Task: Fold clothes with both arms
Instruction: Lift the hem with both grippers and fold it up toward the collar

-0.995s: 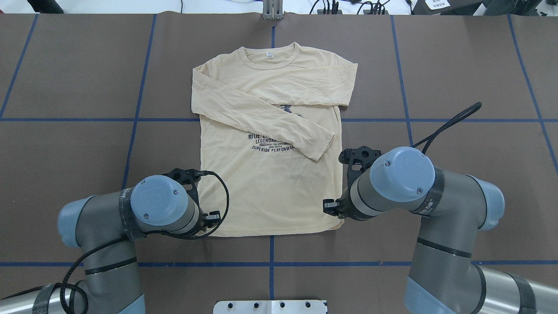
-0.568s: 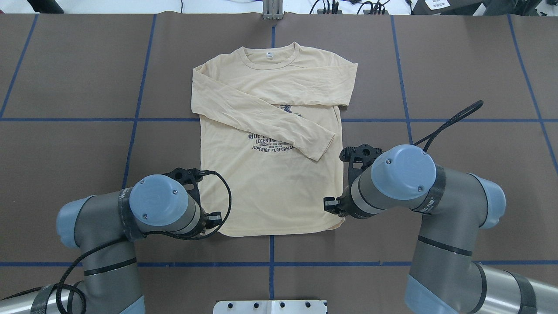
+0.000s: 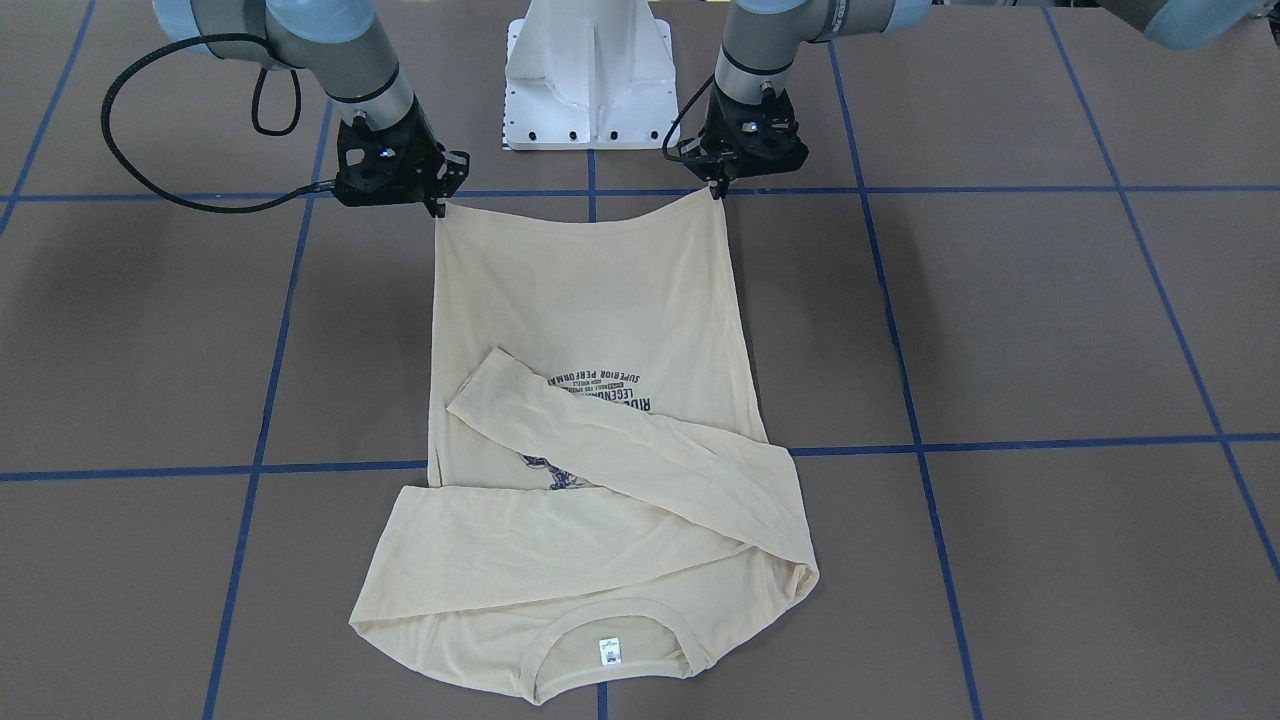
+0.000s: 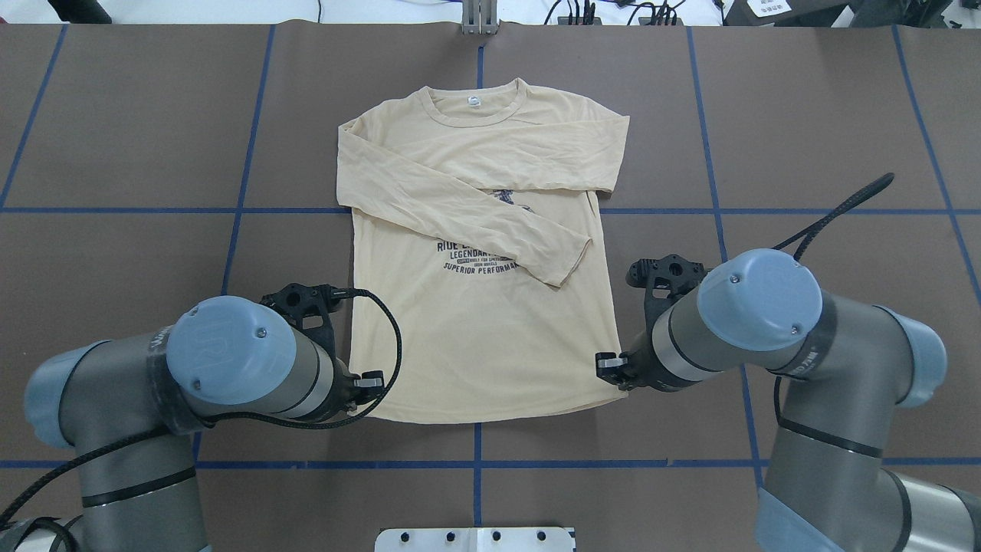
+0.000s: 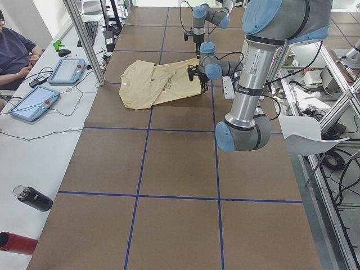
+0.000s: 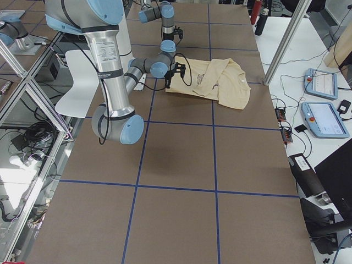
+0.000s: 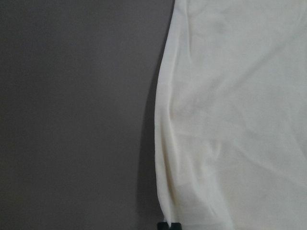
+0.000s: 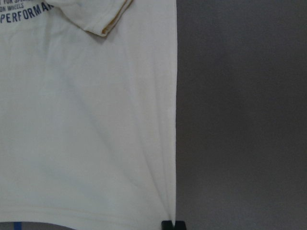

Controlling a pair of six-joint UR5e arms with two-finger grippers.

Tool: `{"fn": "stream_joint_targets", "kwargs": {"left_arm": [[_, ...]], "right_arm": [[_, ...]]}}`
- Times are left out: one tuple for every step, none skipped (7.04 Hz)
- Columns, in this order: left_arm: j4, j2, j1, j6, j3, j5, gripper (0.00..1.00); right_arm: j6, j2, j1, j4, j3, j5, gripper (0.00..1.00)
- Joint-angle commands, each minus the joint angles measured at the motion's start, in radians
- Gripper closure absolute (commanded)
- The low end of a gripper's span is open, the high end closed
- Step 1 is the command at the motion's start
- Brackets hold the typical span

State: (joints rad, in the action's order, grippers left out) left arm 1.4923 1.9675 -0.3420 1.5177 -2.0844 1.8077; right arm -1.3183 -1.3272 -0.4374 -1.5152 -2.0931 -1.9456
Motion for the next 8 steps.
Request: {"fn": "stream_joint_targets", "kwargs": {"left_arm": [[-0.050, 0.004, 0.043, -0.001, -0.060, 0.001, 1.00], [-0.050, 0.004, 0.076, 0.002, -0.068, 0.001, 1.00], [-0.050, 0.008, 0.074, 0.002, -0.078, 0.001, 1.00], [-0.049, 0.011, 0.058, -0.001, -0.086, 0.001, 1.00], [-0.047, 0.017, -0.002, -0.032, -0.083, 0.001, 1.00], [-0.049, 0.034, -0.108, -0.156, -0.082, 0.005, 1.00], [-0.041, 0.039, -0.203, -0.222, -0.059, 0.046, 1.00], [-0.037, 0.081, -0.295, -0.290, -0.008, 0.089, 1.00]], "right_arm": [[-0.007, -0.102, 0.002, 0.000, -0.074, -0.057, 1.00], [-0.007, -0.119, 0.002, 0.000, -0.082, -0.096, 1.00], [-0.006, -0.110, 0.003, 0.001, -0.076, -0.099, 1.00], [-0.001, -0.100, -0.016, 0.007, -0.062, -0.087, 1.00], [0.010, -0.031, -0.100, 0.009, -0.021, -0.098, 1.00], [0.013, 0.049, -0.172, 0.007, 0.043, -0.101, 1.00], [0.030, 0.104, -0.240, 0.006, 0.088, -0.108, 1.00], [0.081, 0.162, -0.306, 0.004, 0.146, -0.108, 1.00]]}}
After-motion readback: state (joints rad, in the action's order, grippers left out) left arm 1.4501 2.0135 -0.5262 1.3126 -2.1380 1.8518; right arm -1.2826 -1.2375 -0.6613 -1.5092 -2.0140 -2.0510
